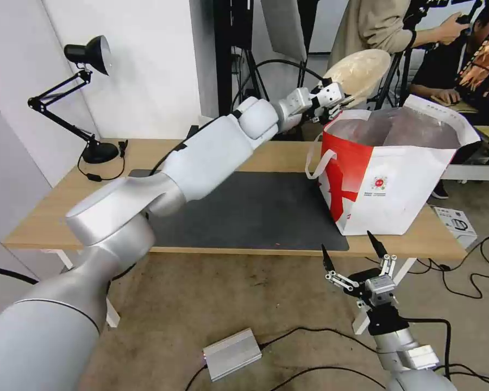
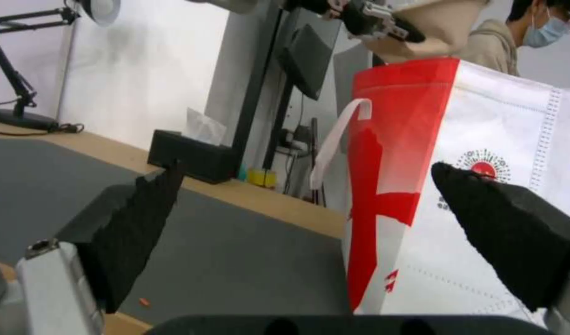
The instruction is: Pick up the trash from the table and place it into the takeout bag.
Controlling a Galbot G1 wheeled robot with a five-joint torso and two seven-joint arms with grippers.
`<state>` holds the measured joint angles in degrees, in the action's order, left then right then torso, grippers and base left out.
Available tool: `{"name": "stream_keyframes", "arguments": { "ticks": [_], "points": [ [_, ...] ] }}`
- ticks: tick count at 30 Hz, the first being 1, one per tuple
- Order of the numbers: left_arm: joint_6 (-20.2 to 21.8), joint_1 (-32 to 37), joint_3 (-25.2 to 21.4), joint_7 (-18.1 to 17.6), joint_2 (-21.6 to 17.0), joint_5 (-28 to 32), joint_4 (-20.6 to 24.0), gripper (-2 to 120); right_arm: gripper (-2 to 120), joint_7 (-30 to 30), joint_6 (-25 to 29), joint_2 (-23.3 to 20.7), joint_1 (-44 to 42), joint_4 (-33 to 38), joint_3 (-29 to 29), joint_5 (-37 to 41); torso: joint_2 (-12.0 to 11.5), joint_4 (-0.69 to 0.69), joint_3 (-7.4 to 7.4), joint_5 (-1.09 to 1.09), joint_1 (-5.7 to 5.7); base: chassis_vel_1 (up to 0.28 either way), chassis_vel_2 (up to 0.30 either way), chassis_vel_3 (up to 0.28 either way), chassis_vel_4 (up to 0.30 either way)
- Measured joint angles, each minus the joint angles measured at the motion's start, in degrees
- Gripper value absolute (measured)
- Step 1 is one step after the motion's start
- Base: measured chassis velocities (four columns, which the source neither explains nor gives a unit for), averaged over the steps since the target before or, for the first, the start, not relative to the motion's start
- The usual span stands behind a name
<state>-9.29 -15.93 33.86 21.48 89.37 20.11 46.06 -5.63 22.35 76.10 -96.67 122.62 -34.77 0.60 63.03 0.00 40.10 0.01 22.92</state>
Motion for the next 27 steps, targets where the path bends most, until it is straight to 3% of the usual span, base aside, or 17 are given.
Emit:
{"name": "stream_keyframes", "arguments": {
  "ticks": [6, 27],
  "points": [
    [0.0, 0.7, 0.0, -0.5, 2.0, -0.2, -1.3, 2, 100, 0.0, 0.0, 0.0, 0.0, 0.0, 0.0, 0.0, 0.0, -0.01, 0.00, 0.00, 0.00, 0.000, 0.000, 0.000, 0.000],
    [-0.9, 3.9, 0.3, -2.0, 1.9, -0.2, -2.4, 2, 100, 0.0, 0.0, 0.0, 0.0, 0.0, 0.0, 0.0, 0.0, 0.01, 0.00, -0.01, 0.00, 0.000, 0.000, 0.000, 0.000]
  ]
}}
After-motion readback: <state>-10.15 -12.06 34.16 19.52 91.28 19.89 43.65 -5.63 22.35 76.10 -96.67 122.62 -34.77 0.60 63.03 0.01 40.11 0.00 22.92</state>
